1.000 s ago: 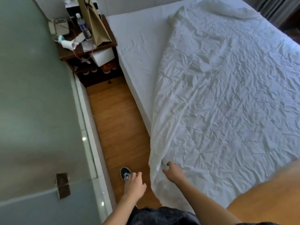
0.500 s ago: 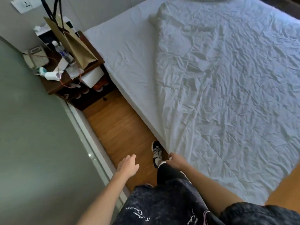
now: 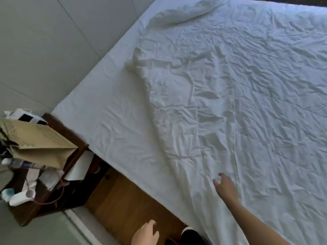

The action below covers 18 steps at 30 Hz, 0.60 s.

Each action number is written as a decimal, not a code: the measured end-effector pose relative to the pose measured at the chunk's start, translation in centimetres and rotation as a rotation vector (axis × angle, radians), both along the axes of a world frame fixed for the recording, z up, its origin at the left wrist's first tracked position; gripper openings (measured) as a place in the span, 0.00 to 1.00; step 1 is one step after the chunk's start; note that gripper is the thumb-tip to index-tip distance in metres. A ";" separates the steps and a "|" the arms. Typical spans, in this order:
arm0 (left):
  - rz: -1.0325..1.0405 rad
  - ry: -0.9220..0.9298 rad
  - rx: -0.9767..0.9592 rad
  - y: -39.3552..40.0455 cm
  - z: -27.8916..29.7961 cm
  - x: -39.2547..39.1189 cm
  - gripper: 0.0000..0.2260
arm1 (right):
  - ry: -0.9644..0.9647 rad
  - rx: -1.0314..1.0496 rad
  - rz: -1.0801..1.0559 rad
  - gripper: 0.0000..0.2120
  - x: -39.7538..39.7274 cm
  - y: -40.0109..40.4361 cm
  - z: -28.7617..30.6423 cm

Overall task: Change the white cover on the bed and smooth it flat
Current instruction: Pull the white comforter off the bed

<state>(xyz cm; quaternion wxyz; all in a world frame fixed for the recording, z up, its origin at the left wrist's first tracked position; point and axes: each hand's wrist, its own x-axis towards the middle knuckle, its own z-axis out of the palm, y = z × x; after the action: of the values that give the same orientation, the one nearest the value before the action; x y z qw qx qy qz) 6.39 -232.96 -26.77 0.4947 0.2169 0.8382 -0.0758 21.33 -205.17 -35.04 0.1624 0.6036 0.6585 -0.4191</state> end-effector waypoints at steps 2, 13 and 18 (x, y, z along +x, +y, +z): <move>-0.063 -0.023 0.004 2.9 -1.7 -3.4 0.19 | 0.011 0.136 -0.153 0.29 -2.2 5.0 -1.5; -0.376 0.216 0.249 16.3 -11.5 -17.0 0.22 | 0.233 0.004 -0.487 0.52 -10.1 14.8 -10.6; -0.402 0.240 0.467 18.7 -9.1 -16.6 0.25 | 0.296 -0.066 -0.121 0.43 -16.6 8.2 -7.7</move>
<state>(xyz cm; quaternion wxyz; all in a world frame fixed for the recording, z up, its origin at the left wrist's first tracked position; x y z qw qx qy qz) -10.26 -214.23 -35.90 0.3042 0.4750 0.8257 -0.0026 4.72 -196.96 -42.72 0.0579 0.5682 0.6236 -0.5338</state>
